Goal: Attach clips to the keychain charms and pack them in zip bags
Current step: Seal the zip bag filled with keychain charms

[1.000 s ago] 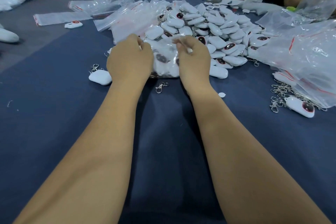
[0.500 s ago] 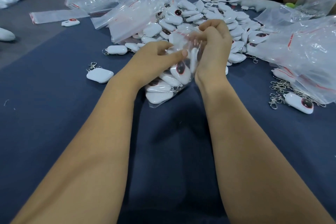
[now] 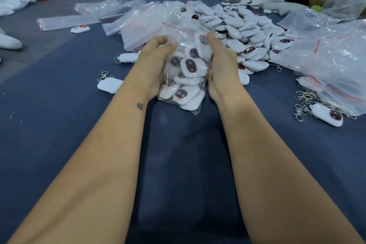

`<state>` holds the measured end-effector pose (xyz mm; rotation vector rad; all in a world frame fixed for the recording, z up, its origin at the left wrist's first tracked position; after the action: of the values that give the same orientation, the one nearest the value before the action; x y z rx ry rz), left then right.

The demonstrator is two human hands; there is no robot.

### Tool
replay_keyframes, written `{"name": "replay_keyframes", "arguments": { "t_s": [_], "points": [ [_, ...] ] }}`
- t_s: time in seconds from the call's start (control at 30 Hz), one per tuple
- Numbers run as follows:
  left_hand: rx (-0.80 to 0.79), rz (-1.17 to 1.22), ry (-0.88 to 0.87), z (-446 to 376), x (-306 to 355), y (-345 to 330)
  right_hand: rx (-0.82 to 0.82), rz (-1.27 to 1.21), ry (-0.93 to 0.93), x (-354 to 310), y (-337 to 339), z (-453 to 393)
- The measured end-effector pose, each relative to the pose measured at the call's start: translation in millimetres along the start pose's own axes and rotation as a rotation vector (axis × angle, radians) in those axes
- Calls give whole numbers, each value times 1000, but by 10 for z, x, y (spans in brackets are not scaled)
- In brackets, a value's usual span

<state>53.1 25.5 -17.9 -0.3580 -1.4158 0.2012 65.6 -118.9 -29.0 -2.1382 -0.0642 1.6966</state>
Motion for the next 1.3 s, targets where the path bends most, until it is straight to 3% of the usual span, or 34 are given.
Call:
{"name": "replay_keyframes", "arguments": {
  "t_s": [0.13, 0.27, 0.37, 0.43, 0.53, 0.6, 0.73, 0.97, 1.3],
  "points": [
    [-178, 70, 67, 70, -14, -125, -44, -81, 29, -14, -45, 11],
    [-180, -85, 202, -16, -81, -38, -93, -214, -22, -15, -99, 48],
    [-183, -121, 268, -52, -140, 31, -109, -163, -32, 0, -92, 59],
    [-118, -133, 249, -68, -149, 61, -128, -102, -35, 16, -85, 69],
    [167, -213, 134, -114, -71, 217, -123, -98, -70, 33, -74, 70],
    [252, -144, 62, -120, -36, 292, -92, -122, -69, 33, -54, 61],
    [252, 78, 33, -124, -38, 343, -22, -102, -21, 38, 5, 29],
    [239, 247, 94, -150, -95, 323, 39, 56, 57, 3, 85, 13],
    [303, 267, 10, -160, -97, 363, 92, 97, 124, -31, 110, 14]
  ]
}}
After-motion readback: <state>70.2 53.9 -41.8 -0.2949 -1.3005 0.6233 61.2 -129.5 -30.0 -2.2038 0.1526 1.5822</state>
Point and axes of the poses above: each hand's wrist, its own z-axis away from the middle knuckle, its own y-axis out of the back of the hand, x = y × z, the point moved 6 cm from there along -z, towards the middle knuckle, and after that the axes turned 12 degrees about y, right-handed, at the moved point
